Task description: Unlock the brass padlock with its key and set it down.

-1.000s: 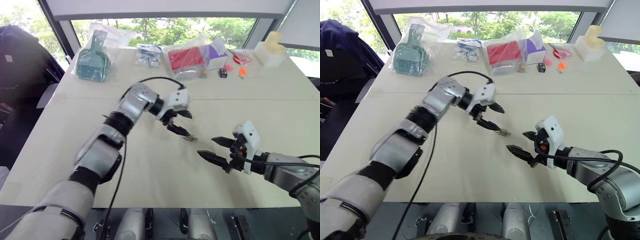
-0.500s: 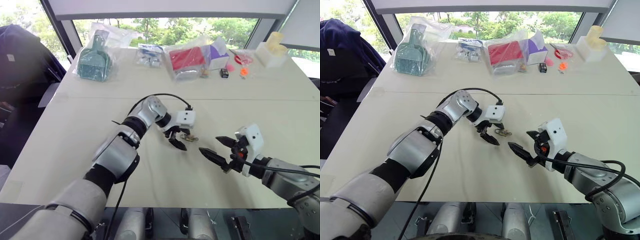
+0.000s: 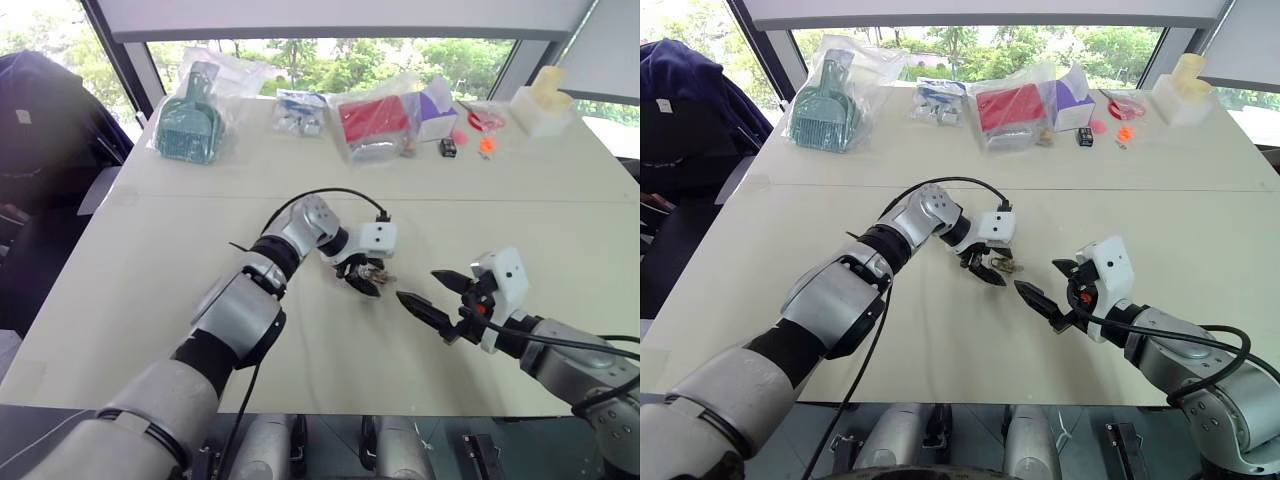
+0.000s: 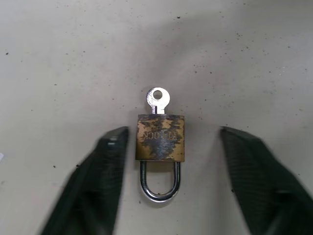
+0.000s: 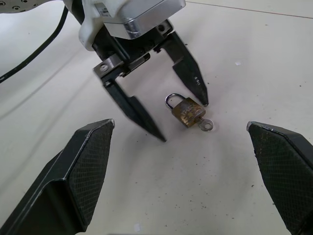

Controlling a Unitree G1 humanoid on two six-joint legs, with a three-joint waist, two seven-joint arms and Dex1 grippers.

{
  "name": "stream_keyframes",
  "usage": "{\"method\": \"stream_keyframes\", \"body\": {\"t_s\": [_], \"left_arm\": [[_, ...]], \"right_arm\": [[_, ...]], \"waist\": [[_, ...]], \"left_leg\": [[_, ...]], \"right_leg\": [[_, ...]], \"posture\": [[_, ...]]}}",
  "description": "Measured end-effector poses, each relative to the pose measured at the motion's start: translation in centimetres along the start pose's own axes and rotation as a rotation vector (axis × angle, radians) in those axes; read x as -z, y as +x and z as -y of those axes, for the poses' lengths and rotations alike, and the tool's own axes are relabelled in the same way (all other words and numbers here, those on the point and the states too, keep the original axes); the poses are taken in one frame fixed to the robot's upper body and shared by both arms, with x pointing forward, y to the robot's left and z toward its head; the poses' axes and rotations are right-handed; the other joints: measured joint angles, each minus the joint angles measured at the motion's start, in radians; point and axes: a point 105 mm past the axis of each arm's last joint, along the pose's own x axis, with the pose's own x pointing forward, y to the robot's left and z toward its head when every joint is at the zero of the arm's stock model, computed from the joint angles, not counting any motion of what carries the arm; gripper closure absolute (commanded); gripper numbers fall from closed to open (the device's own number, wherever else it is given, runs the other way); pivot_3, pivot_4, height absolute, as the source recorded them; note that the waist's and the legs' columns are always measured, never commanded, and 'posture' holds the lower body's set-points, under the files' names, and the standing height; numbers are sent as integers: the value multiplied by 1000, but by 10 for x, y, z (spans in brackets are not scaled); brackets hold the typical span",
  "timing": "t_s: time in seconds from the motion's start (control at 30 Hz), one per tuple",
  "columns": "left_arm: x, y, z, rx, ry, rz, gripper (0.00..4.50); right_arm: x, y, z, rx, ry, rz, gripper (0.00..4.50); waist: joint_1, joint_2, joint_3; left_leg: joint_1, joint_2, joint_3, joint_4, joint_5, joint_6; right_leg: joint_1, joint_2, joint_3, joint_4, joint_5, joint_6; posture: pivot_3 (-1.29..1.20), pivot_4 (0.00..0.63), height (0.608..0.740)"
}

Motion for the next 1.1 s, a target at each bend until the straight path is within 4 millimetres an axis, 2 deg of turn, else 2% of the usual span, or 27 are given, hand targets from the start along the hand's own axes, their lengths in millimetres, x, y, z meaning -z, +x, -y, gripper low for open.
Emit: {"method": "stream_keyframes", "body": {"t_s": [0.07,0.27,0.37,0.43,0.53,0.63,0.7,0.83,1.0,1.1], "left_arm": [[0,1,0,-4,3,-1,3763],[0,0,-3,-31,48,-5,3770],[2,-7,-12,-131,99,17,3770],[3,-23,-20,-204,117,60,3770],[-7,-63,-31,-286,122,188,3770],[-22,-93,-29,-310,122,327,3770],[-22,-101,-21,-330,136,371,3770],[-20,-100,-4,-350,152,396,3770],[-39,-110,-3,-408,219,402,3770],[-42,-108,-3,-419,223,404,3770]], "right_arm": [[0,0,-1,-4,6,1,0],[1,1,-5,-24,34,-9,0],[-12,3,-7,-47,80,62,0],[-25,4,-6,-64,124,125,0],[-43,7,-6,-109,207,221,0],[-63,13,-4,-152,292,317,0],[-69,17,-6,-190,320,332,0],[-80,28,2,-215,396,367,0],[-79,34,11,-209,449,362,0],[-77,36,13,-206,464,353,0]], "waist": [[0,0,0],[0,0,-1],[-3,-1,0],[-6,-1,0],[-5,0,0],[-4,1,0],[-4,1,-1],[-3,1,-1],[-3,1,-1],[-6,1,-1]], "left_leg": [[0,0,0,0,0,0],[1,0,0,0,0,0],[1,0,0,0,0,0],[0,1,0,0,0,0],[-1,1,0,-2,0,0],[-1,1,1,-2,0,-1],[-1,0,1,-1,0,0],[-1,0,1,0,0,0],[0,-1,1,0,0,0],[0,0,1,0,0,0]], "right_leg": [[0,0,0,0,0,0],[1,0,0,0,0,0],[0,0,0,0,0,0],[-2,0,0,1,1,0],[-3,0,0,2,2,2],[-3,0,0,2,2,2],[-2,-1,0,1,2,2],[-1,-1,0,1,2,1],[0,0,0,1,2,1],[0,1,0,2,3,2]], "posture": [[0,150,735],[0,150,735],[0,150,735],[0,150,735],[0,150,735],[0,150,735],[0,150,735],[0,150,735],[0,150,735],[0,150,735]]}}
